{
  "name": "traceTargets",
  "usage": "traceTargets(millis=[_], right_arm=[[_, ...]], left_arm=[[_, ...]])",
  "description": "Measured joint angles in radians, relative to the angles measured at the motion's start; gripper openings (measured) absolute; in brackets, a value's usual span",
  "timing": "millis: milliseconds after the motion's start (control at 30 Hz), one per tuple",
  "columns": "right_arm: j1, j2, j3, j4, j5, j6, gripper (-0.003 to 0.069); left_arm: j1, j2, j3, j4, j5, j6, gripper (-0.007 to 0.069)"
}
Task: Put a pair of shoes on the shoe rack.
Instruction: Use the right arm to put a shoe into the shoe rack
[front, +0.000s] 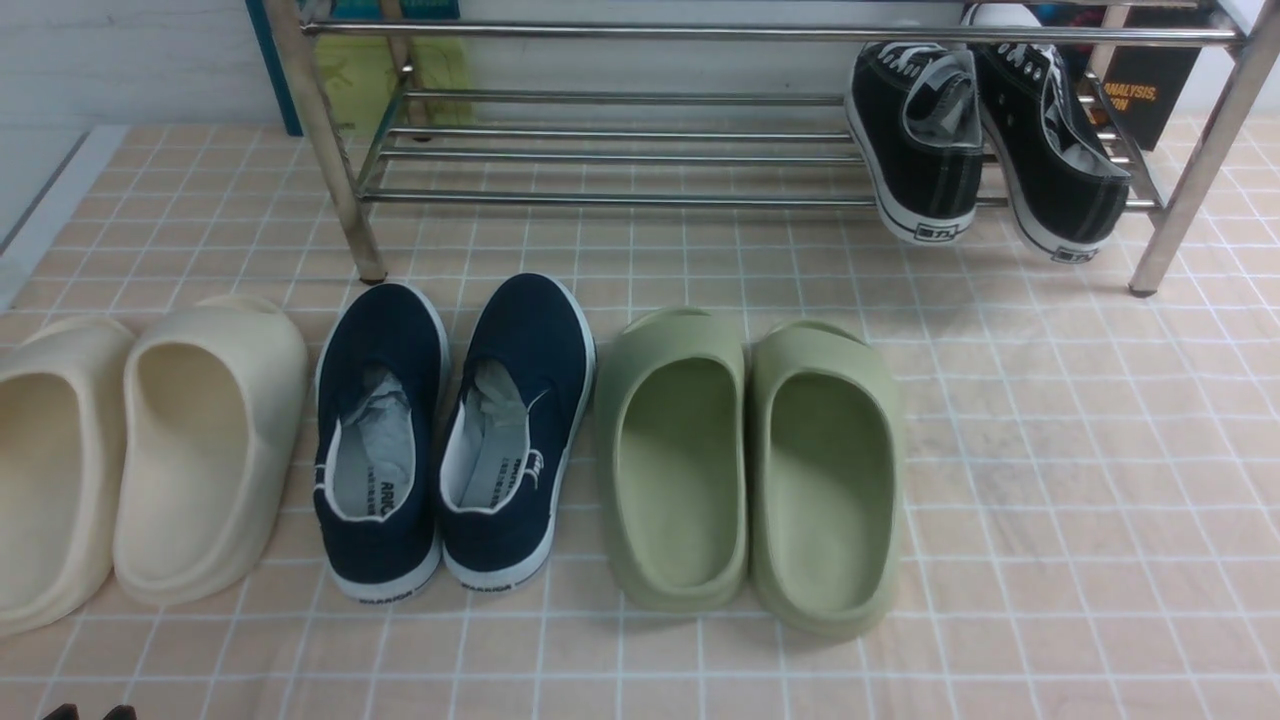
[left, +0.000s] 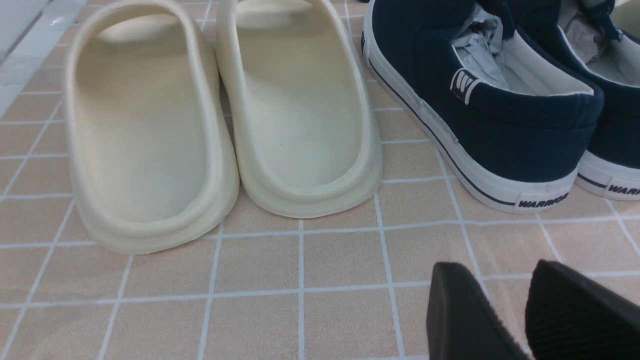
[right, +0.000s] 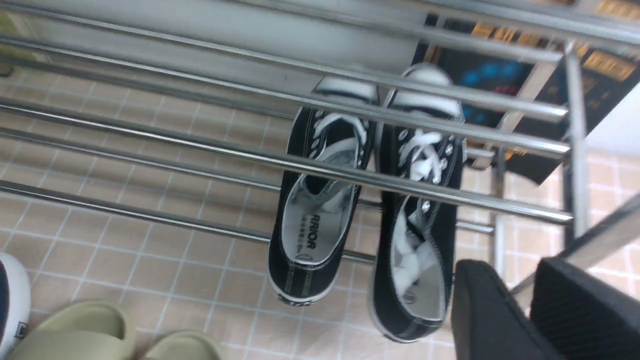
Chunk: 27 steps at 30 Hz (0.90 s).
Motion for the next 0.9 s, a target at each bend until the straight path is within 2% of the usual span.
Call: traceTargets(millis=[67, 133, 200, 367, 633, 900], right_arm=[[-0.008, -0.094, 0.115, -0.059, -0.034, -0.024, 0.0068], [-0.018, -0.116, 0.172, -0.080, -0.062, -0.024, 0.0038], [-0.045, -0.122, 0.337, -0.104, -0.133, -0.011, -0.0010], [-0.107, 0.037, 0.591, -0.068, -0.305, 0.011, -0.0019], [-0.156, 0.267, 0.567, -0.026, -0.396, 0.013, -0.0019], [-0.153, 0.403, 0.505, 0.022, -0.624, 0.015, -0.0019]], left_arm=[[0.000, 0.000, 0.000, 0.000, 0.000, 0.000, 0.0239], [0.000, 0.000, 0.000, 0.000, 0.000, 0.000, 0.0239], [0.000, 0.000, 0.000, 0.000, 0.000, 0.000, 0.0239], [0.000, 0.000, 0.000, 0.000, 0.000, 0.000, 0.0239], [0.000, 0.000, 0.000, 0.000, 0.000, 0.000, 0.0239], [0.000, 0.000, 0.000, 0.000, 0.000, 0.000, 0.0239]])
